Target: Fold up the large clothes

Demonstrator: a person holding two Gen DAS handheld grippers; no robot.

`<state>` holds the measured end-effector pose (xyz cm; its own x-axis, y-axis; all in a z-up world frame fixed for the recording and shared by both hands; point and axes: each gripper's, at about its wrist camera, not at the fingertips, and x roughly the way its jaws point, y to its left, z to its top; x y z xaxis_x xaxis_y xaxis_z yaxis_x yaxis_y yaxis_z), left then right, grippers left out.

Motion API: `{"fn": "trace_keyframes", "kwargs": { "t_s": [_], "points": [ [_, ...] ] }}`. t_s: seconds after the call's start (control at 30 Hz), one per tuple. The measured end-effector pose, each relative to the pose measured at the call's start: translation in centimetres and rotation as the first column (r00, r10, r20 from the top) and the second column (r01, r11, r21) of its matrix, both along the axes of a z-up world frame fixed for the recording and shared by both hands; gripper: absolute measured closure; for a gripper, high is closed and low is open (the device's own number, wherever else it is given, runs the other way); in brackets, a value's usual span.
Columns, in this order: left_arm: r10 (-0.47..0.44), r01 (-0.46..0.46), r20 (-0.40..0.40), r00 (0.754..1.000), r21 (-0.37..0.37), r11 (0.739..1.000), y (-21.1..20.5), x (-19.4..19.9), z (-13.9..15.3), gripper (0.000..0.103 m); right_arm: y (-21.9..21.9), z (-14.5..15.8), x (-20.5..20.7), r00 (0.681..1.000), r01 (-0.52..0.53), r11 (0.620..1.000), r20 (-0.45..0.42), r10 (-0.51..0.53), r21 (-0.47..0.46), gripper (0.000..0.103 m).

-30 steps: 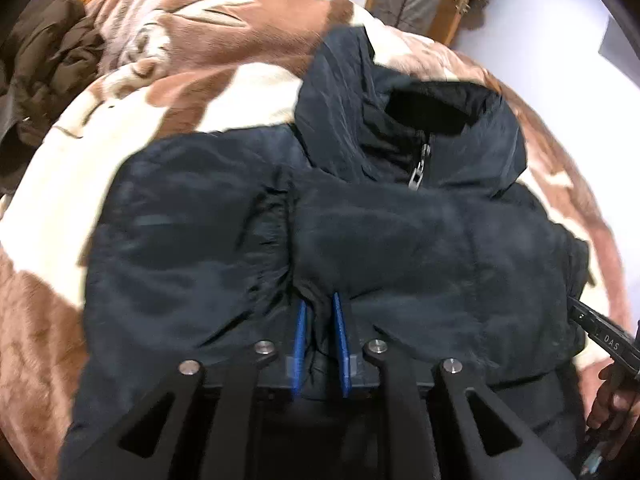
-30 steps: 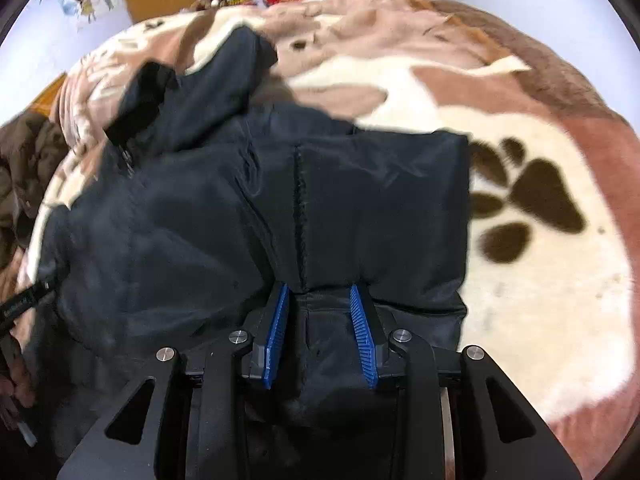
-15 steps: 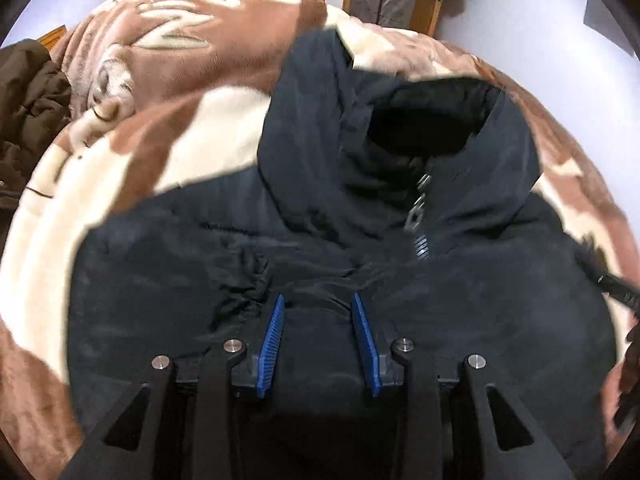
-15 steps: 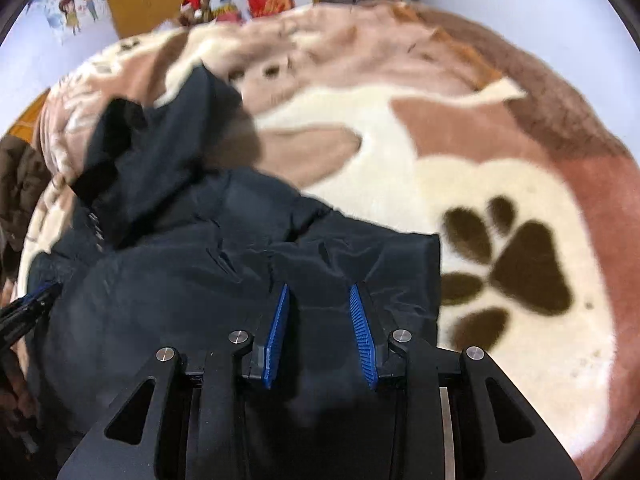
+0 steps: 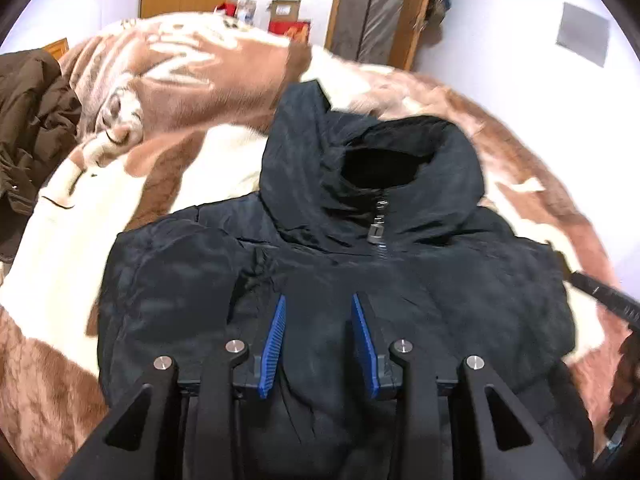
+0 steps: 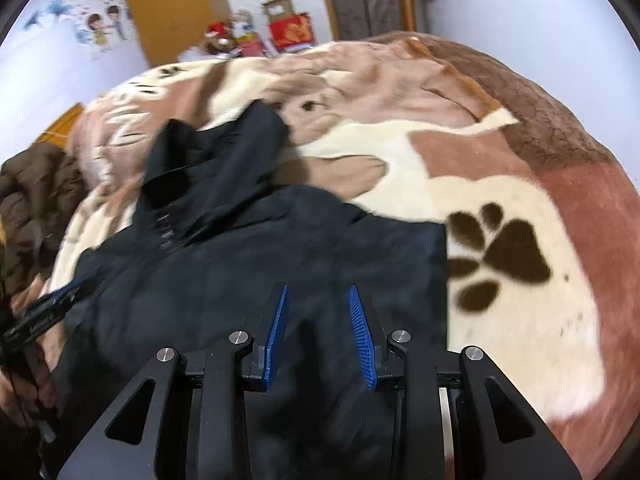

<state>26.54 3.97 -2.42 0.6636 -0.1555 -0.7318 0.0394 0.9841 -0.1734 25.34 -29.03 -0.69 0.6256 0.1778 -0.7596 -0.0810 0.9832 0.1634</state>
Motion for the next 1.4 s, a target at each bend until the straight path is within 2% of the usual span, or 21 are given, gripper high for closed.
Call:
{"fn": "trace_keyframes", "kwargs": {
  "t_s": [0.07, 0.13, 0.2, 0.37, 0.5, 0.7, 0.8, 0.93, 1.2, 1.4],
  "points": [
    [-0.005, 0.005, -0.02, 1.0, 0.012, 1.0, -0.2, -0.6, -1.0, 0.067, 1.2, -2.0, -0.2, 0.998, -0.021, 0.999, -0.056, 0.02, -0.024, 0.071],
    [0.005, -0.001, -0.091, 0.996, 0.044, 0.999, -0.4, -0.1, -3.6, 0.066, 1.7, -4.3, 0.6, 0.993, -0.028, 0.999, -0.117, 0.023, -0.044, 0.071],
    [0.008, -0.004, -0.12, 0.993, 0.029, 1.0, 0.0, 0.4, -5.6, 0.065, 2.3, -5.8, 1.2, 0.991, -0.048, 0.997, -0.13, 0.039, -0.066, 0.071],
    [0.012, -0.004, -0.107, 0.994, 0.079, 0.997, -1.0, 0.5, -6.2, 0.064, 2.9, -6.7, 2.6, 0.986, -0.047, 0.996, -0.161, 0.034, -0.077, 0.071],
    [0.01, -0.003, -0.107, 0.994, 0.07, 0.998, -0.9, 0.5, -6.8, 0.064, 2.8, -7.2, 2.7, 0.986, -0.05, 0.996, -0.16, 0.037, -0.078, 0.072],
    [0.01, 0.001, -0.117, 0.993, 0.095, 0.995, -1.4, 0.3, -6.7, 0.064, 3.4, -7.3, 2.6, 0.986, -0.056, 0.992, -0.164, 0.036, -0.116, 0.072],
    [0.014, 0.0, -0.138, 0.99, 0.108, 0.994, -1.6, 0.5, -5.6, 0.064, 3.3, -6.0, 2.4, 0.984, -0.035, 0.994, -0.176, 0.017, -0.1, 0.071],
    [0.014, 0.0, -0.128, 0.992, 0.11, 0.994, -1.4, -1.2, -2.6, 0.065, 3.0, -2.8, 0.6, 0.991, -0.005, 0.996, -0.134, -0.008, -0.093, 0.07],
    [-0.009, 0.012, -0.074, 0.997, 0.039, 0.999, -1.0, -8.3, 2.4, 0.065, 5.7, 4.1, -5.7, 1.0, -0.025, 0.998, 0.015, 0.026, -0.062, 0.066],
    [-0.024, 0.024, -0.035, 0.999, 0.013, 1.0, -0.8, -11.3, 5.7, 0.063, 9.1, 8.1, -8.6, 0.991, -0.066, 0.997, 0.114, 0.07, -0.044, 0.065]
  ]
}}
